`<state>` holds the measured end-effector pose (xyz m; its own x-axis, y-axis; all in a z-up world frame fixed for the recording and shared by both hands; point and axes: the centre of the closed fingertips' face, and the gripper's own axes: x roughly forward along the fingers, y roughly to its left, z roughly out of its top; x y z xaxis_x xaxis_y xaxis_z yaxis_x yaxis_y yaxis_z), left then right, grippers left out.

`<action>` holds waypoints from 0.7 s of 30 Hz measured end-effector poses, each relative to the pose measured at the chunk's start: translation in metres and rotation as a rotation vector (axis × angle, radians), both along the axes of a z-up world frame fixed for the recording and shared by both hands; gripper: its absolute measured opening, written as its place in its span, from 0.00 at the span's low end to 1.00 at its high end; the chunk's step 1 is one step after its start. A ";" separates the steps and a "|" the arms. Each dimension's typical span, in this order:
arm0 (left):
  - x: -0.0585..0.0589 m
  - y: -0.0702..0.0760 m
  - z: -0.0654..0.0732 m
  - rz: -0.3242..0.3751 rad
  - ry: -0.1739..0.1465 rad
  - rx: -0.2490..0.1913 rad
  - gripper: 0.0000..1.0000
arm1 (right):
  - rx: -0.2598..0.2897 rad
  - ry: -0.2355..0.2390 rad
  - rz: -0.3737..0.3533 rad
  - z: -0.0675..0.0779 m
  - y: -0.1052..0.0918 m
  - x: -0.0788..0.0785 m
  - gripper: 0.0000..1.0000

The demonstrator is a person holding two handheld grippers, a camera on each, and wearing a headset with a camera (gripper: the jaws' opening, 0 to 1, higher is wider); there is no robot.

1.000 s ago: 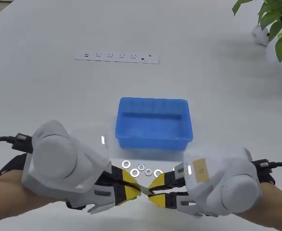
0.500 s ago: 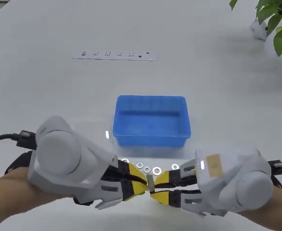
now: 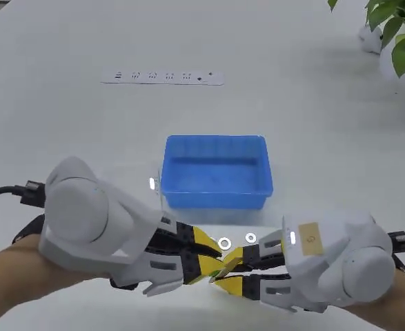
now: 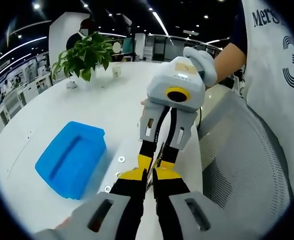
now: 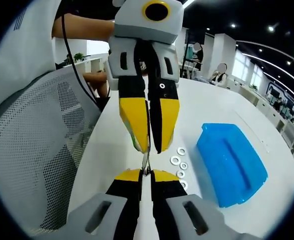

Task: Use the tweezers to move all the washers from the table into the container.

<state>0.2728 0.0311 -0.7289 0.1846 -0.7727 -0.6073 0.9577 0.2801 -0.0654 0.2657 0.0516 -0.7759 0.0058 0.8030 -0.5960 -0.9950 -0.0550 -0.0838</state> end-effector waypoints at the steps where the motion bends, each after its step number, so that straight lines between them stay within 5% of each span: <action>1: -0.001 0.000 -0.001 -0.007 0.004 0.002 0.09 | 0.000 0.002 0.000 0.000 0.000 0.000 0.07; 6: -0.004 0.000 -0.005 -0.025 -0.007 0.023 0.11 | -0.002 0.003 -0.006 0.001 -0.001 0.002 0.07; 12: 0.000 -0.006 0.001 -0.034 -0.033 -0.003 0.15 | -0.010 -0.002 0.000 0.002 -0.001 0.003 0.07; 21: 0.002 -0.016 0.006 -0.057 -0.067 -0.024 0.07 | -0.017 -0.013 0.004 0.004 0.000 0.003 0.07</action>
